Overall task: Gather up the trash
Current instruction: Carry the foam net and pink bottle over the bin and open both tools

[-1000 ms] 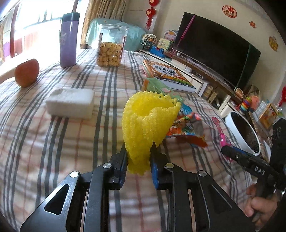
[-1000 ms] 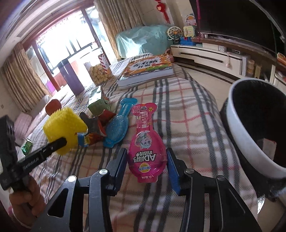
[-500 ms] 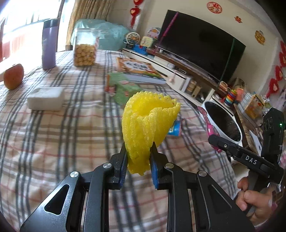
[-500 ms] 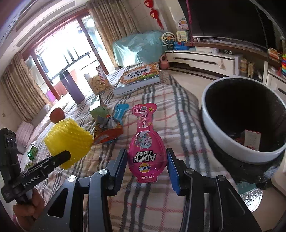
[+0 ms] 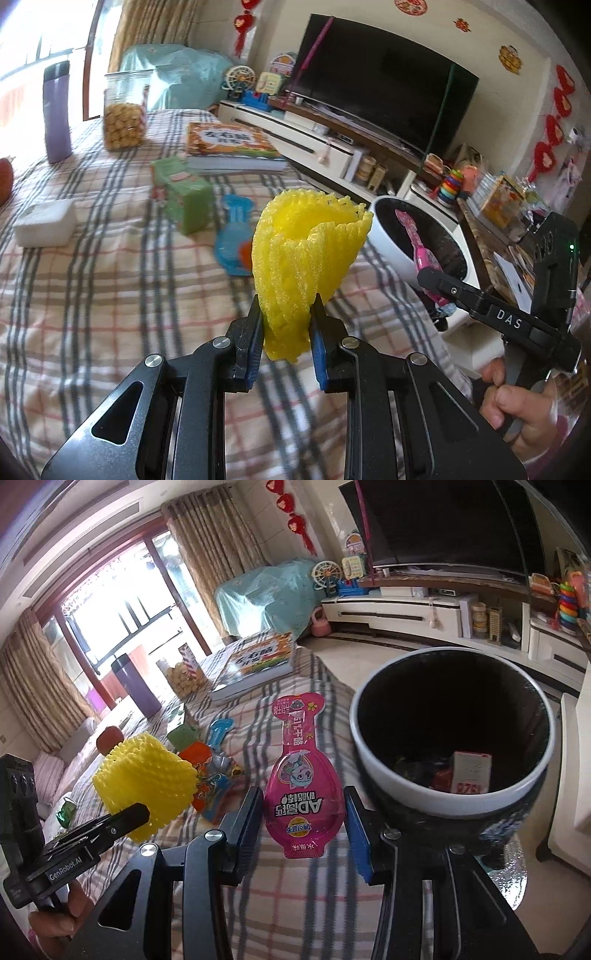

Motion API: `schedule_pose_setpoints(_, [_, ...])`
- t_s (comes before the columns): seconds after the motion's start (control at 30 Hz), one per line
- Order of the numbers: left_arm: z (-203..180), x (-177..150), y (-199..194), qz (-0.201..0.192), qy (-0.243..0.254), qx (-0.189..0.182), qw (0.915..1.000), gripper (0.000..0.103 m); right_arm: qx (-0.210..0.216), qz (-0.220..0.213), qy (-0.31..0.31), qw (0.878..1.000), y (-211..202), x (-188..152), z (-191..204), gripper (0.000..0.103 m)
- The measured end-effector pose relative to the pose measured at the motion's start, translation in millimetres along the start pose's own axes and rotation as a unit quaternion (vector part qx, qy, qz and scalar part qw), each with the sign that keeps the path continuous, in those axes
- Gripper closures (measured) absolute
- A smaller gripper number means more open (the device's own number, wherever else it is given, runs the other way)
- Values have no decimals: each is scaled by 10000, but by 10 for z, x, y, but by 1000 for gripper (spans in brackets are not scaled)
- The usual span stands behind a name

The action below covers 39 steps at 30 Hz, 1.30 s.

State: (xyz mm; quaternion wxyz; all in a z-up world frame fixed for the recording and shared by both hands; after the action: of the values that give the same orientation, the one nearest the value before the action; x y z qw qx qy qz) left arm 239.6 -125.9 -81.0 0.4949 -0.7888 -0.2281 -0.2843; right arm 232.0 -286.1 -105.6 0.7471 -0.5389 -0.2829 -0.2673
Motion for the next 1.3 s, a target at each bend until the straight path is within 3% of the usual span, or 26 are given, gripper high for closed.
schedule_pose_setpoints(0.8, [-1068,135,521,235,649,-519,9963,82,-458,-241,411,9978,-302,155,-822,58])
schedule_pose_setpoints(1.3, [-1394,245,818,368,861,-593,9938,82,-614,-229,553,9963,-288,273,-1172,58])
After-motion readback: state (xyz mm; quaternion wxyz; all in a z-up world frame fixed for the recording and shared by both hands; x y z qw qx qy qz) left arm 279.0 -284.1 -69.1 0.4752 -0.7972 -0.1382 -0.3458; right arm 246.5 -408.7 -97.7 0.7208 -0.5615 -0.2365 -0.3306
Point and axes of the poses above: each gripper's, at about its wrist camera, not at the fingertips, and y roughly the way its jaws point, z to its left, x to its top, the point moved 9 cm from there along y, roughly the way its jaws point, and after that the axes turned 7 degrees about -y, right-handed, at the moved point
